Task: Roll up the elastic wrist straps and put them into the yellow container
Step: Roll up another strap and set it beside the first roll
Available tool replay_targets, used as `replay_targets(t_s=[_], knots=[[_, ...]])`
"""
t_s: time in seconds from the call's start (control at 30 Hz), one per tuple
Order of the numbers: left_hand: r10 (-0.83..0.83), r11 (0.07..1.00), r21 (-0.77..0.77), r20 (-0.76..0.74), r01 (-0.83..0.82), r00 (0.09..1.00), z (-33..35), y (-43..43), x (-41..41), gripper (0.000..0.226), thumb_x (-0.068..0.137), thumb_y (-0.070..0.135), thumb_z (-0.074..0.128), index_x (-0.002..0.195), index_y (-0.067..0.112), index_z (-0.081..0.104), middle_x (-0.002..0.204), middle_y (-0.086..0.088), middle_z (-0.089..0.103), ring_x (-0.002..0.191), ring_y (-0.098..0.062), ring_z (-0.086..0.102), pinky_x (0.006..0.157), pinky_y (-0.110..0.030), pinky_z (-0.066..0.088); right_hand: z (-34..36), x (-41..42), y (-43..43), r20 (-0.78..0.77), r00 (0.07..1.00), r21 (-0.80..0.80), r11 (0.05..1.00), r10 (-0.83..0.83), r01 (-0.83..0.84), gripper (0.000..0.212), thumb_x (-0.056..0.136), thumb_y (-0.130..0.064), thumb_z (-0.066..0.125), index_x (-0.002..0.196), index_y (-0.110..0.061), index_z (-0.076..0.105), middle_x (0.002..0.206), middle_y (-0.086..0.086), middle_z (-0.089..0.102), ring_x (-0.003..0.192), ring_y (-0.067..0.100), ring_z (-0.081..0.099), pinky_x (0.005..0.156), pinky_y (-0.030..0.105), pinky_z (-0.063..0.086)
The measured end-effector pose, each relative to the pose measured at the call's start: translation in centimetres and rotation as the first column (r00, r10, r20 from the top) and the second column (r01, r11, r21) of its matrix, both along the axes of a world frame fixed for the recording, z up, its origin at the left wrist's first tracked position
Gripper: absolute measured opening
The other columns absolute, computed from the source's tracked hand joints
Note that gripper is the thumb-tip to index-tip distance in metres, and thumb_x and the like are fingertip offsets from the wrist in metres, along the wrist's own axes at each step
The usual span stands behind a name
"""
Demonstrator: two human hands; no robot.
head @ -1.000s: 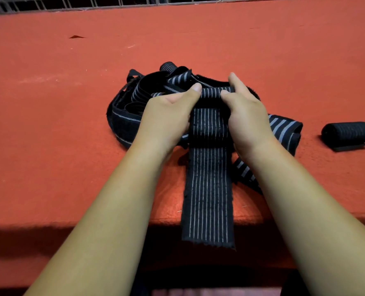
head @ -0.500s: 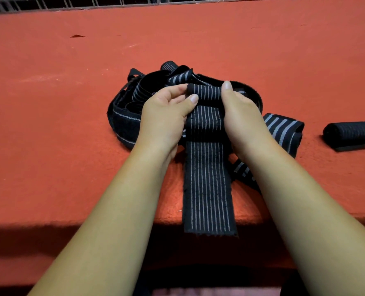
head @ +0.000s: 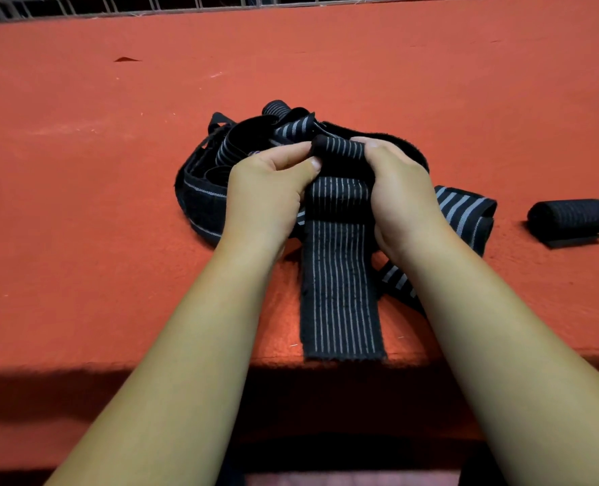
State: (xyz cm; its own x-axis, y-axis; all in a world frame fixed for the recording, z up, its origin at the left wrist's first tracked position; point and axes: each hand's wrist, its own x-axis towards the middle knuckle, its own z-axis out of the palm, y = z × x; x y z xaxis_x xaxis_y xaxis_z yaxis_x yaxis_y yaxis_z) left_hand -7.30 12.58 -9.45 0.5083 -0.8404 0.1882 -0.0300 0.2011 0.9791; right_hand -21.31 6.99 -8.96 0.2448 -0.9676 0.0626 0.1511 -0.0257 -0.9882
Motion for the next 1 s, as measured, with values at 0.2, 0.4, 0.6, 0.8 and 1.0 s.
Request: replay_targets(t_s=[0.2,0.4,0.6,0.8,1.0], knots=[[0.029,0.996,0.082,0.104,-0.038,0.994,0.3,0.0,-0.7,0.036,0.088,0.03,0.07,0.121,0.026,0.084,0.108,-0.001,0.084,0.102,-0.018,0.077,0.098,-0.061,0.062,0.2,0.1,-0.1,-0.047,0.999,-0.006,1.0,0.001,-0.001,0.063,0.099,-0.038,0.056,0.161,-0.024,0.051,0.155,-0.004,0.06,0.13,0.013,0.066,0.114,0.046,0.054],[-0.014,0.998,0.069,0.016,0.013,1.0,0.2,0.3,-1.0,0.02,0.097,0.034,0.073,0.097,0.021,0.088,0.078,0.007,0.078,0.075,-0.014,0.074,0.075,-0.039,0.06,-0.4,0.0,-0.3,-0.07,0.997,-0.046,0.999,0.021,-0.024,0.063,0.107,-0.031,0.054,0.167,-0.029,0.04,0.138,-0.02,0.063,0.108,-0.005,0.072,0.099,0.032,0.058],[-0.008,1.0,0.001,-0.125,0.008,0.992,0.0,0.1,-0.6,0.022,0.101,0.019,0.076,0.12,0.008,0.081,0.105,-0.01,0.084,0.101,-0.026,0.081,0.088,-0.039,0.064,-0.5,0.0,-0.8,-0.005,0.998,-0.039,0.998,0.059,-0.059,0.063,0.099,-0.033,0.058,0.161,-0.034,0.049,0.151,-0.013,0.062,0.127,0.004,0.068,0.114,0.039,0.053],[-0.007,0.999,-0.048,-0.104,0.002,0.995,0.3,-0.1,-0.5,0.035,0.099,0.001,0.074,0.131,0.011,0.076,0.114,-0.004,0.082,0.113,-0.022,0.078,0.1,-0.034,0.062,-0.2,-0.2,-0.5,-0.132,0.986,-0.055,0.992,0.102,-0.111,0.043,0.105,-0.054,0.048,0.116,-0.025,0.078,0.111,-0.002,0.083,0.108,0.022,0.079,0.106,0.057,0.057],[-0.035,0.999,-0.044,-0.084,0.031,0.996,0.2,-0.1,-0.3,0.041,0.097,-0.002,0.074,0.136,0.012,0.074,0.118,0.001,0.079,0.121,-0.012,0.074,0.103,-0.029,0.059,-0.7,-0.3,-0.7,-0.26,0.965,-0.207,0.978,-0.018,-0.037,0.044,0.102,-0.06,0.044,0.121,-0.033,0.074,0.113,-0.009,0.08,0.11,0.014,0.075,0.104,0.053,0.057]])
